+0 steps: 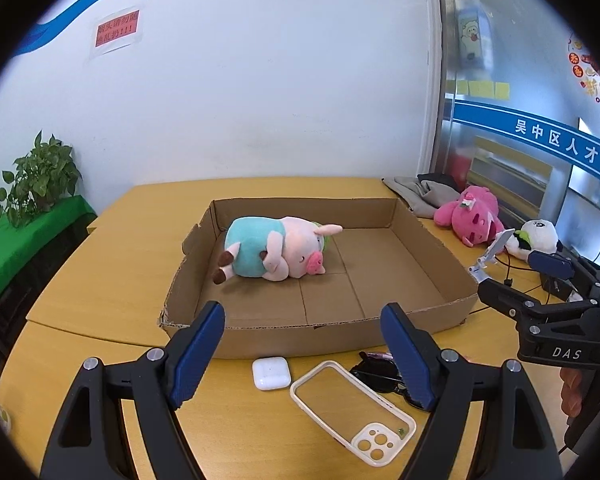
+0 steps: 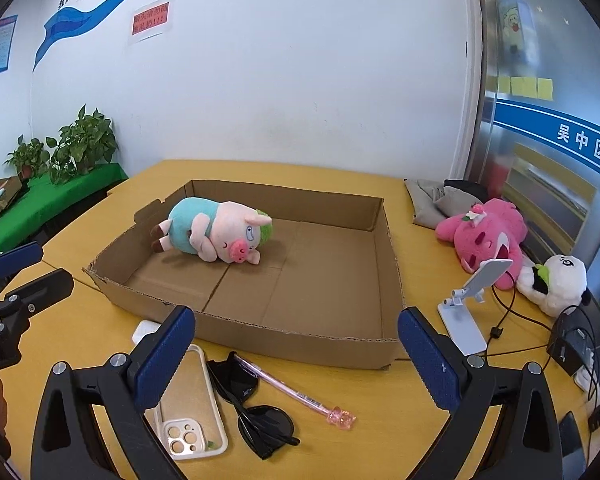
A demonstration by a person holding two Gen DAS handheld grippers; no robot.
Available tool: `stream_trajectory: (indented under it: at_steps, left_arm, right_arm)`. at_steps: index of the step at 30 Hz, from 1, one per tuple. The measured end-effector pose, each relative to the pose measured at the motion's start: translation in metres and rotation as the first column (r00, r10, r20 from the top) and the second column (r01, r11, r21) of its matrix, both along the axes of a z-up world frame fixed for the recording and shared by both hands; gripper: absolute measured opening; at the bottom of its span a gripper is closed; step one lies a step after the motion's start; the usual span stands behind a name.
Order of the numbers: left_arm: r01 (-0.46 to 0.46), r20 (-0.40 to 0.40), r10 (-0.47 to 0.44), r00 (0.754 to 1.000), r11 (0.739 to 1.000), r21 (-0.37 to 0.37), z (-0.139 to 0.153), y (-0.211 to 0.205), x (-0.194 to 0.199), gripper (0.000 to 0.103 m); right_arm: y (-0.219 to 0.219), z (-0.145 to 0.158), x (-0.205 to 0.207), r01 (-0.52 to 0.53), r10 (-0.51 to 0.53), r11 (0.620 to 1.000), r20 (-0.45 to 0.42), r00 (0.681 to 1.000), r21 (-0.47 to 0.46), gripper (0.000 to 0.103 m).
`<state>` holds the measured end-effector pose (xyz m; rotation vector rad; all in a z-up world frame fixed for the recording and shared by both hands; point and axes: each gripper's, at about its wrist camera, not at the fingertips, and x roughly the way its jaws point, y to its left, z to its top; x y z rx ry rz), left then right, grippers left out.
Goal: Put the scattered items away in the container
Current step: 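Withdraw the right gripper from the box toward the clear phone case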
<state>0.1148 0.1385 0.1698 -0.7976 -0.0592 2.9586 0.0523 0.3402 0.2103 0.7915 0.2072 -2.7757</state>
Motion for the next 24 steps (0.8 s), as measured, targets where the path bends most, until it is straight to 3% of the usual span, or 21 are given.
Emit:
stream_trajectory:
  at_steps: [12,24]
  left_arm:
    - [0.022,0.017,-0.023,1.0,0.998,0.053,0.0,-0.001,0.01,0.081]
    - [0.013,0.154,-0.033,0.988,0.992,0.129,-0.036,-0.001,-0.012,0.081]
  right_arm:
    - [-0.001,0.009,0.024,-0.015,0.015,1.0,-0.019,1.0,0.006,0.103]
    - [0.012,-0.025,0.008,-0.086,0.089,0.994,0.05,0.995,-0.067,0.103]
